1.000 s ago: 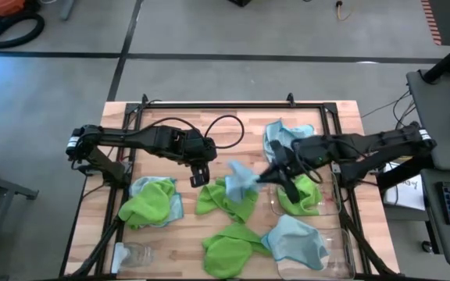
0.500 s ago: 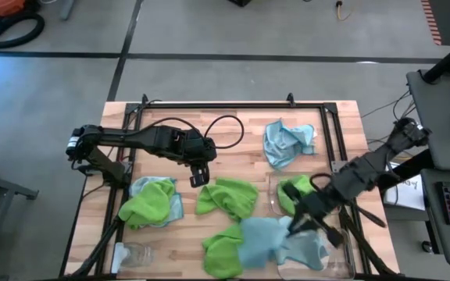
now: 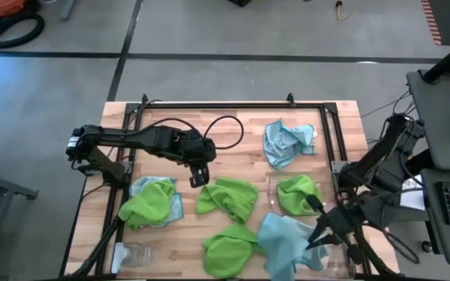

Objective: Sort microfiber towel by color & place in baskets
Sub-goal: Put the blue microfiber cloth into the bottom transparent bin

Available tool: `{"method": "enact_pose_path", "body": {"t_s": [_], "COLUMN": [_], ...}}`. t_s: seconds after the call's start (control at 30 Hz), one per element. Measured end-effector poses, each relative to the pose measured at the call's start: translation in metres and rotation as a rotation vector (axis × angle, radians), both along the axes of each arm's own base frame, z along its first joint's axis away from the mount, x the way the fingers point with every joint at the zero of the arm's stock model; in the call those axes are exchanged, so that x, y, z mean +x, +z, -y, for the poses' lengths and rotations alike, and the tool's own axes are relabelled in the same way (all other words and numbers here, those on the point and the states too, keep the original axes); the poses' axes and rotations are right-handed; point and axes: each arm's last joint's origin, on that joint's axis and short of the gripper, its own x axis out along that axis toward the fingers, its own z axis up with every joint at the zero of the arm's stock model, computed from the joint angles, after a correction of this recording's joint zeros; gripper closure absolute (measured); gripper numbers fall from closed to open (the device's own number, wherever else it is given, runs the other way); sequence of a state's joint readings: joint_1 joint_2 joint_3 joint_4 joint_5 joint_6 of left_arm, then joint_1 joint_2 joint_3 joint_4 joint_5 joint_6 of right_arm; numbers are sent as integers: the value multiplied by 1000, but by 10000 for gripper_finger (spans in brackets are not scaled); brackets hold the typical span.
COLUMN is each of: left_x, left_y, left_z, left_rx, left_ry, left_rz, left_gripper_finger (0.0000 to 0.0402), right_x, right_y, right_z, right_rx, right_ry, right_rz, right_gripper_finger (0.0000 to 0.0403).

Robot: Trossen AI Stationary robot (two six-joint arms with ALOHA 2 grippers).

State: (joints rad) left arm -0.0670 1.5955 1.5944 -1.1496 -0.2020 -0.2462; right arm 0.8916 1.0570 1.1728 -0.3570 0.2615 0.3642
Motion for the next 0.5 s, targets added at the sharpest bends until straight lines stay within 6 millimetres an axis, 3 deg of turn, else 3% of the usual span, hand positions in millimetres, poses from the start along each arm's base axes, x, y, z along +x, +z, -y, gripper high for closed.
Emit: {"method": "enact_pose_path", "body": {"t_s": [0.3,0.5], "left_x": [0,0], "left_y": [0,0], "left_z": [1,1], "left_rx": [5,16], "left_ry": [-14,-37], "left_rz": [-5,-10], "left_gripper_finger": [402,402], "right_x": [-22,-24], "right_y": [-16,1], "right_z": [-2,-9], "right_rx": [-9,53], "right_ry": [-123,-136], "right_rz": [-204,-15], "right_gripper_finger": [390,390]}}
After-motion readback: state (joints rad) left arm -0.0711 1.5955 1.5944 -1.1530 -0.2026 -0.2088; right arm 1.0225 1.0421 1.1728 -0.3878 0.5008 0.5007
